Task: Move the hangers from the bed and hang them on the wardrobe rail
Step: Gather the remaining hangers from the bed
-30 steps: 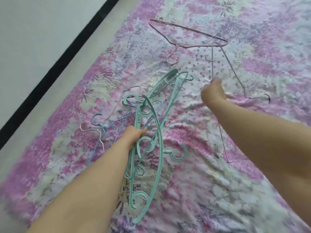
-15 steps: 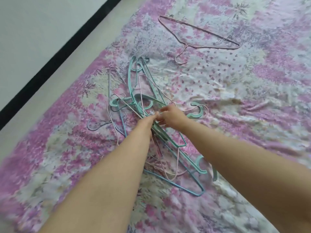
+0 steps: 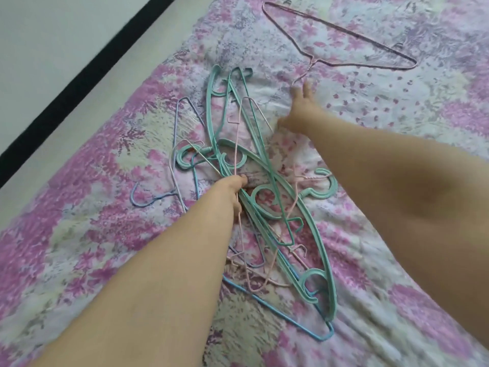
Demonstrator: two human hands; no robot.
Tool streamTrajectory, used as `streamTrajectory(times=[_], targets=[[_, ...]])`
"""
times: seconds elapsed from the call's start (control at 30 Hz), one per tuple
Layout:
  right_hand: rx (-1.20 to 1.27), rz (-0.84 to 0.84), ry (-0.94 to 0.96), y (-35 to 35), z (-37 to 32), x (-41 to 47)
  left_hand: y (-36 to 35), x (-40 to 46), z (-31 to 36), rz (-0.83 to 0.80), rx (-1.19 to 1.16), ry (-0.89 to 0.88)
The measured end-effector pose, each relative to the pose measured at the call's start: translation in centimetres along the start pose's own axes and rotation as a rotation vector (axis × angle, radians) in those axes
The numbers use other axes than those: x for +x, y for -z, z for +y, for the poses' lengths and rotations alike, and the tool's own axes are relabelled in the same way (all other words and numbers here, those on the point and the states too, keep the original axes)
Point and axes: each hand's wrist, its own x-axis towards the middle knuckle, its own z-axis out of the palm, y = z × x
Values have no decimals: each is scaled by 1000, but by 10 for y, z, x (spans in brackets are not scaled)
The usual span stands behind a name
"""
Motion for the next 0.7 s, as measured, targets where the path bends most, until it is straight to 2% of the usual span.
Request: streamTrajectory(times=[0.1,0.2,0.27,0.5,0.7], targets=[[-113,-32,-39,-12,-2,12,-1,-1,5,-32,-14,54],[-328,122,52,-33,0,-1,-3,-1,6,-23,-39,49],[-315,172,97,-42,0,-13,-7,-1,3,-5,-14,19],[-279,250,-7,-47,20,-84,-19,-13,-11,51,-46,-191],[-172,212,-107,-71,48,-188,-10,-32,-73,201,11,-441]])
